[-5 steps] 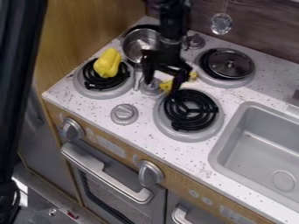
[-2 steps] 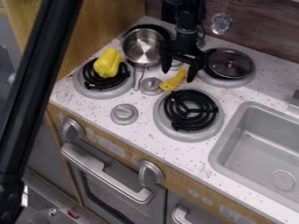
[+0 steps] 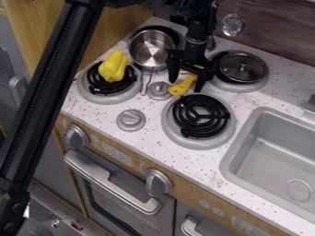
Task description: Moved the yellow brush and put it on the right side of the burner
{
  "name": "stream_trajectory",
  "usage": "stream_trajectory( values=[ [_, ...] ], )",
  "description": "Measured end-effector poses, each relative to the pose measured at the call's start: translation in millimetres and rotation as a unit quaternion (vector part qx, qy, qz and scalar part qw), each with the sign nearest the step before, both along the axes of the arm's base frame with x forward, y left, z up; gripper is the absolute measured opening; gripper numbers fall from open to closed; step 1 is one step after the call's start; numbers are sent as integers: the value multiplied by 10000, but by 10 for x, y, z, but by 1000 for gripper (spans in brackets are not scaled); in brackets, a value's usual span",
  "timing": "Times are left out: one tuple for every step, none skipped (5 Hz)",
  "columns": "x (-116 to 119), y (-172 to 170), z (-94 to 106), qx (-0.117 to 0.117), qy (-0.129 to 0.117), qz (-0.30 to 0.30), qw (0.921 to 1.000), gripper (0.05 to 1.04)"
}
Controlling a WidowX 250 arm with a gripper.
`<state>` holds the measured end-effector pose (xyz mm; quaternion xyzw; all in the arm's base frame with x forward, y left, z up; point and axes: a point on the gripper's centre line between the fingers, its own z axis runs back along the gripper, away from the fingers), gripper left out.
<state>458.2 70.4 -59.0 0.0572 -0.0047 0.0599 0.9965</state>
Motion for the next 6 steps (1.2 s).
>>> stream_trajectory(
  values=[
    [23,-2,-14,-4,-102,73,9999,659],
    [-24,-18,-54,0,-32,54,10000,375],
    [-85,-83,-18,-3,-96,-6,10000,219],
    [-174,-133,179,64,-318,-147,9994,98],
    [-367,-212,439,176,-595,-232,9978,83],
    [-625,-342,376,183,-477,-314,9982,83]
  ],
)
